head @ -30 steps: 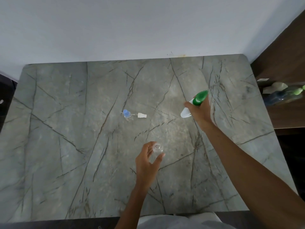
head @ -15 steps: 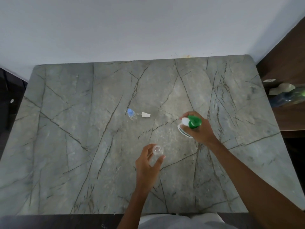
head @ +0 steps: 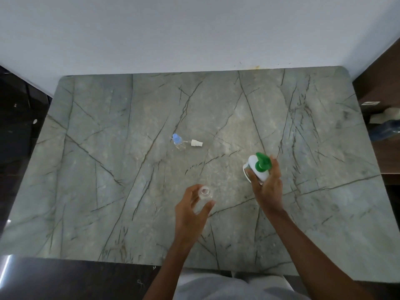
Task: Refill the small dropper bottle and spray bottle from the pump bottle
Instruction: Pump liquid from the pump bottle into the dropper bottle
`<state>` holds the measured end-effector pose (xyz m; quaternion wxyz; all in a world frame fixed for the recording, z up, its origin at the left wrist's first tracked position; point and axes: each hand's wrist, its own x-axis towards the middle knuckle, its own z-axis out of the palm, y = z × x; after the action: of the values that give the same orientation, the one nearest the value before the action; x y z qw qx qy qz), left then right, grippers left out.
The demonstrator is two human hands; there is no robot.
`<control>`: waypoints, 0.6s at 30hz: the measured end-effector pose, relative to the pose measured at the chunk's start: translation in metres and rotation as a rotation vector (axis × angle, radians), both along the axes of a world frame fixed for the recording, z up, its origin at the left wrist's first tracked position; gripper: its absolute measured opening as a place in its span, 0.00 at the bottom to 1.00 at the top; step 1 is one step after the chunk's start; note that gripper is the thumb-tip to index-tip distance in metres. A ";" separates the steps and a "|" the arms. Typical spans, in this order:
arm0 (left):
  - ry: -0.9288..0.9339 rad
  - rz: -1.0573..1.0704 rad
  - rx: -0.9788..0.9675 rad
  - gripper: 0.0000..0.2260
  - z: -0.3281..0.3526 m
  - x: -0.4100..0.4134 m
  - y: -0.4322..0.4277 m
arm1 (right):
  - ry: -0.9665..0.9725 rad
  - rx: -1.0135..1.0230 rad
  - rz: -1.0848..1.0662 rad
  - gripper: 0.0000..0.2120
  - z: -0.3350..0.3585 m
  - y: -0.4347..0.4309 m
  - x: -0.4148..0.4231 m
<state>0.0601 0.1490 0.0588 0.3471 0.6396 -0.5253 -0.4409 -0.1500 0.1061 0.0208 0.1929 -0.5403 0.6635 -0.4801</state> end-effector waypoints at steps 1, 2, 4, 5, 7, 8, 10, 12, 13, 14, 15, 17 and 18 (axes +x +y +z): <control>0.002 -0.002 -0.006 0.19 0.002 -0.001 0.000 | 0.015 -0.015 -0.010 0.37 0.000 -0.002 -0.001; 0.001 -0.006 -0.014 0.19 0.004 -0.001 0.001 | 0.026 -0.034 -0.017 0.36 0.001 -0.003 -0.003; -0.006 -0.010 -0.037 0.19 0.008 -0.003 0.000 | 0.029 -0.051 -0.023 0.35 0.003 -0.007 -0.011; -0.010 -0.010 -0.050 0.19 0.011 -0.004 -0.001 | 0.015 -0.037 -0.013 0.35 0.006 -0.008 -0.015; -0.021 -0.012 -0.072 0.20 0.013 -0.005 -0.002 | 0.000 0.020 0.016 0.35 0.014 -0.007 -0.020; -0.032 -0.017 -0.079 0.20 0.014 -0.005 -0.003 | -0.001 0.041 0.044 0.35 0.021 -0.005 -0.021; -0.043 -0.028 -0.083 0.20 0.015 -0.005 -0.004 | -0.017 0.070 0.146 0.35 0.036 0.004 -0.020; -0.040 -0.034 -0.086 0.21 0.015 -0.004 -0.006 | -0.019 0.102 0.270 0.36 0.053 0.014 -0.016; -0.037 -0.039 -0.086 0.21 0.016 -0.004 -0.008 | -0.038 0.141 0.327 0.36 0.062 0.019 -0.013; -0.036 -0.048 -0.086 0.21 0.017 -0.003 -0.009 | -0.071 0.191 0.382 0.37 0.072 0.023 -0.010; -0.039 -0.060 -0.086 0.21 0.017 -0.002 -0.011 | -0.089 0.233 0.433 0.38 0.080 0.027 -0.007; -0.050 -0.090 -0.093 0.22 0.020 0.000 -0.012 | -0.040 0.279 0.530 0.37 0.091 0.030 -0.001; -0.052 -0.106 -0.099 0.22 0.021 0.001 -0.013 | 0.009 0.294 0.565 0.36 0.096 0.031 0.001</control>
<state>0.0612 0.1363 0.0793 0.3405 0.6044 -0.5883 -0.4154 -0.1488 0.1375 0.1164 0.3916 -0.6718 0.5504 -0.3040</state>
